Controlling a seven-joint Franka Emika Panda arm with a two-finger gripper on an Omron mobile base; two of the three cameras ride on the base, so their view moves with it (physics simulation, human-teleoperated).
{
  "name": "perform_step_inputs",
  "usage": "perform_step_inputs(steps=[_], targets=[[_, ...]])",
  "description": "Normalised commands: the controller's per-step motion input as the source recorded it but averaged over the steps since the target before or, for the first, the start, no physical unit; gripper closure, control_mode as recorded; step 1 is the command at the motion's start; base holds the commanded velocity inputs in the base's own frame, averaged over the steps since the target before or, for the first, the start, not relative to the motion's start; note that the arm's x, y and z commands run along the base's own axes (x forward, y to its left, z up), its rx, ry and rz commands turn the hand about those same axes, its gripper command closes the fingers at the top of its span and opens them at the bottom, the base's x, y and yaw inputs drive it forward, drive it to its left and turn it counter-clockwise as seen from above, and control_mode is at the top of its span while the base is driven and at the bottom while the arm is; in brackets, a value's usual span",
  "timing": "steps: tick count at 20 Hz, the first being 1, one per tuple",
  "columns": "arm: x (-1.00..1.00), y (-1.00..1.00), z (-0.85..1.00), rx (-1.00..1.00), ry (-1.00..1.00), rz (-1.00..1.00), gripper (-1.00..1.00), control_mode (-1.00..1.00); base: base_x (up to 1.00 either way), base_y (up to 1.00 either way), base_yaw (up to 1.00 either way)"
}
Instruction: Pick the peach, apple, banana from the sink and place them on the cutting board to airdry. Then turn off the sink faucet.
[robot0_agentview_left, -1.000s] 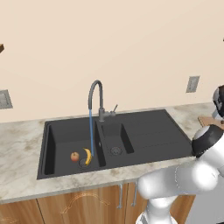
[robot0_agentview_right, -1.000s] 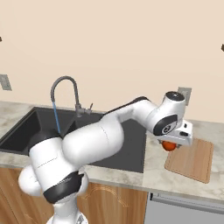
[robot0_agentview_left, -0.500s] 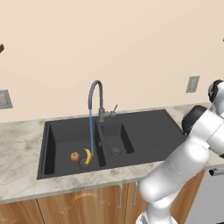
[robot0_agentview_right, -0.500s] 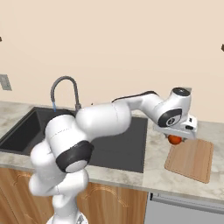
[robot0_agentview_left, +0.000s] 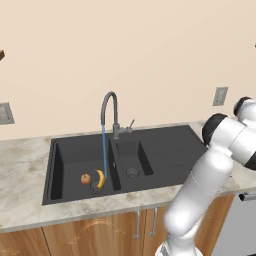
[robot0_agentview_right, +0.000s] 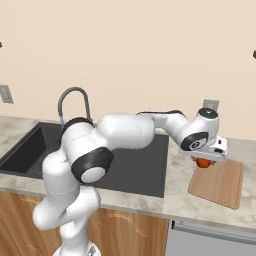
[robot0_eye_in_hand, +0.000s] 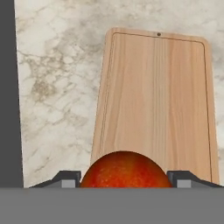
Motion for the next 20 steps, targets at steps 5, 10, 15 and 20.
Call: perform_step_inputs(steps=[5,10,15,20], targets=[[0.05,-0.38,0.00,0.10,0.00,0.07,1.00,-1.00,0.00,0.00,0.00],[0.21,-0.19,-0.01,0.06,0.03,0.04,1.00,-1.00,0.00,0.00,0.00],[0.14,-0.09,-0.11,0.01,0.04,0.01,1.00,-1.00,0.00,0.00,0.00],[0.11,0.00,-0.28,0.00,0.03,0.01,1.00,-1.00,0.00,0.00,0.00]])
